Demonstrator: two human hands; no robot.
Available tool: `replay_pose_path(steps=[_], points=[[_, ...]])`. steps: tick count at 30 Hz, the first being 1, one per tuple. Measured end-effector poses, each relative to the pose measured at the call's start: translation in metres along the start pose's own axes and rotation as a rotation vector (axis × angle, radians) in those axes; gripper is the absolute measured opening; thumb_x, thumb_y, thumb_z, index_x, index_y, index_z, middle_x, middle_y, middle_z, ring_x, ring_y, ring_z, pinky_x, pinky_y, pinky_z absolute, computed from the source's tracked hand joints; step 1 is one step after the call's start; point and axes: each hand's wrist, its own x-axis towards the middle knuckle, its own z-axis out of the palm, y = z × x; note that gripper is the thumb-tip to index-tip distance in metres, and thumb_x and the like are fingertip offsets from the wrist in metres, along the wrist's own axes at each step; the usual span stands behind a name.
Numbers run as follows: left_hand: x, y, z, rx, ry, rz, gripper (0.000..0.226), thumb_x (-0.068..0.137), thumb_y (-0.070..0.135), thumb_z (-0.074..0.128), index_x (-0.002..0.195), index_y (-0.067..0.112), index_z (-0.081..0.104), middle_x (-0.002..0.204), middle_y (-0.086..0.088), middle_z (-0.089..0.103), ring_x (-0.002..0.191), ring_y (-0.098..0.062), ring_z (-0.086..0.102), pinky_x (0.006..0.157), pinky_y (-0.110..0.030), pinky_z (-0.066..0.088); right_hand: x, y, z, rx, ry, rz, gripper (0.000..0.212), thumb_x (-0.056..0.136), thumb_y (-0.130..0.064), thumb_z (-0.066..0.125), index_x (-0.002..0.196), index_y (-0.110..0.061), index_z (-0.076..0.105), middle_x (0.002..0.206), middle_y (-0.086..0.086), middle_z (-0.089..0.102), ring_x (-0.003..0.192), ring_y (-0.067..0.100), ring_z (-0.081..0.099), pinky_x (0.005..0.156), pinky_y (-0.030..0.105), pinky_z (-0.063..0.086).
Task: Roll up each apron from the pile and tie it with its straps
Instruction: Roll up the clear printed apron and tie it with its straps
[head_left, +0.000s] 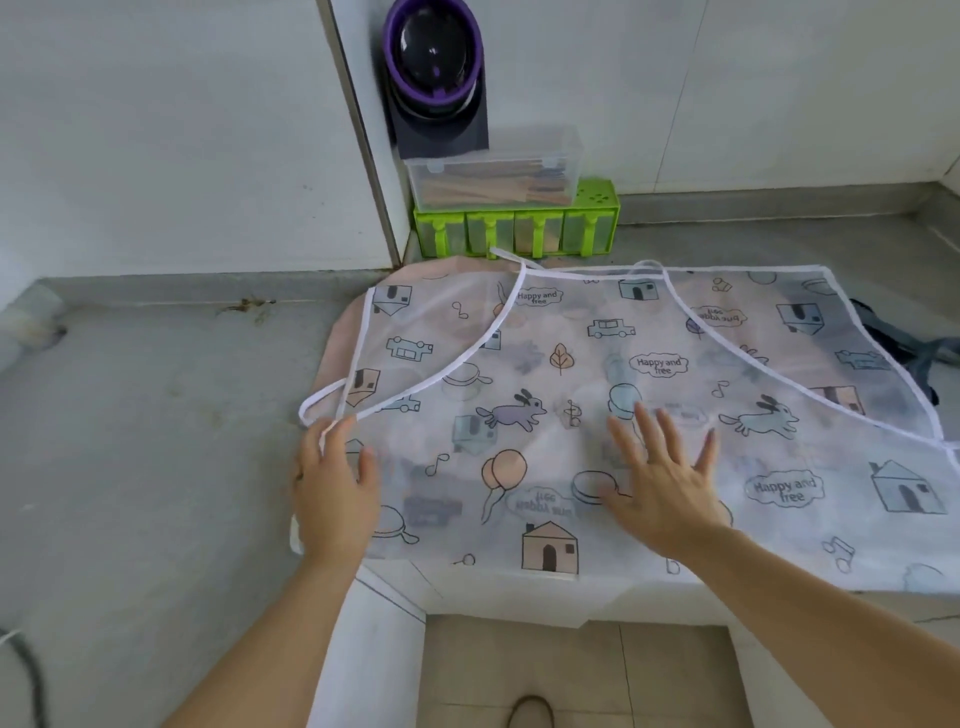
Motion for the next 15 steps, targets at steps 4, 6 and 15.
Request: replay_pose_path(steps=[4, 6, 15], points=[[0.038, -0.018, -0.007, -0.194, -0.042, -0.367, 0.025, 0.086, 0.012, 0.058, 0.109, 0.002, 0.059, 0.106, -0.02, 0.062, 0.099, -0.04, 0.056, 0.083, -0.045, 0.047, 0.012, -0.066, -0.023, 0.058, -0.05, -0.247, 0.071, 0.093, -0.051, 0.039, 0.151, -0.031, 0.003, 0.158, 0.0, -0.015, 0.146, 0.023, -0.012, 0.113, 0.06, -0.008], [0.053, -0.019, -0.011, -0.227, -0.135, -0.478, 0.016, 0.088, 0.014, 0.053, 0.092, -0.001, 0.057, 0.086, -0.019, 0.061, 0.082, -0.038, 0.057, 0.068, -0.041, 0.045, 0.024, -0.081, -0.026, 0.073, -0.108, -0.262, 0.071, 0.092, -0.051, 0.044, 0.15, -0.031, 0.007, 0.159, -0.001, -0.012, 0.146, 0.024, -0.009, 0.113, 0.062, -0.003], [0.096, -0.013, -0.019, -1.12, -0.214, -0.874, 0.027, 0.098, 0.019, 0.053, 0.123, 0.01, 0.052, 0.103, -0.006, 0.061, 0.091, -0.015, 0.062, 0.075, -0.024, 0.052, 0.06, -0.087, -0.041, -0.08, -0.41, -0.28, 0.076, 0.08, -0.059, 0.06, 0.143, -0.03, 0.029, 0.148, -0.001, 0.027, 0.135, 0.03, 0.027, 0.102, 0.059, 0.035]])
